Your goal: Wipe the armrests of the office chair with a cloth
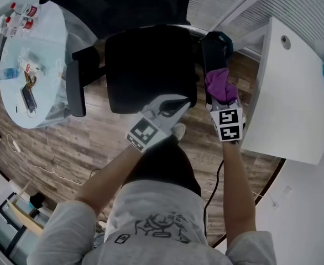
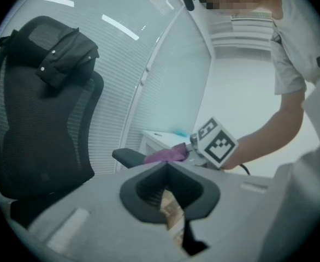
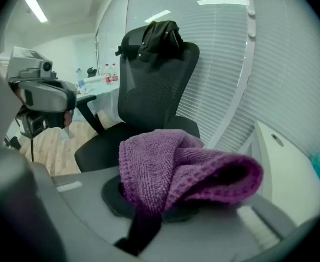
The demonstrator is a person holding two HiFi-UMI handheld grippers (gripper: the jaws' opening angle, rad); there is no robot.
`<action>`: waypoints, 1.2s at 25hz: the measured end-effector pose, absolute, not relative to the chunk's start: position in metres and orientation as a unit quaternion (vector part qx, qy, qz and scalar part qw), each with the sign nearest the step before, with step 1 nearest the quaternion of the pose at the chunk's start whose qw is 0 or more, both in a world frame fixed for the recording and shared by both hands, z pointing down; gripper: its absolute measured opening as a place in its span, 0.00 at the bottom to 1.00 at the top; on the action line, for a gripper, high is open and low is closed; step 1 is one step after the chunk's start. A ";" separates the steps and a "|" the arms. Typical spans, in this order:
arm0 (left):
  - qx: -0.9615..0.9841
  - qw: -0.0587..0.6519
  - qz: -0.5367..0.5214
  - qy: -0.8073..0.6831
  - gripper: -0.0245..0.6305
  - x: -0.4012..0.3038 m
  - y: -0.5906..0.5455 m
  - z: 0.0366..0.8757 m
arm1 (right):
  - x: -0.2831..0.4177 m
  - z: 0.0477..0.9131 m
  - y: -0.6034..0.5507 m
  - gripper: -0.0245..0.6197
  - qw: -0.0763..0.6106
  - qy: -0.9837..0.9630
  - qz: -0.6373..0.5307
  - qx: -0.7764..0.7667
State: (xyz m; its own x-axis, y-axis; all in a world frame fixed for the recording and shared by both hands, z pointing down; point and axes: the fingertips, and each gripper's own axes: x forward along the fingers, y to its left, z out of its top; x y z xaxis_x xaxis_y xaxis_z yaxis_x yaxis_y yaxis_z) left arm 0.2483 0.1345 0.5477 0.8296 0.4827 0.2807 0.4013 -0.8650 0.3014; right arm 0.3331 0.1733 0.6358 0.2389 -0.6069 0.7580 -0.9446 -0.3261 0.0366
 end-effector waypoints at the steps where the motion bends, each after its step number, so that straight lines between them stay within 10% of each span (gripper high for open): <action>1: 0.949 0.115 0.177 0.234 0.04 0.248 0.136 0.548 | 0.327 0.635 0.180 0.09 0.251 -0.519 0.333 0.746; 30: 0.951 0.128 0.176 0.219 0.04 0.249 0.110 0.557 | 0.423 0.649 0.089 0.10 0.245 -0.530 0.344 0.736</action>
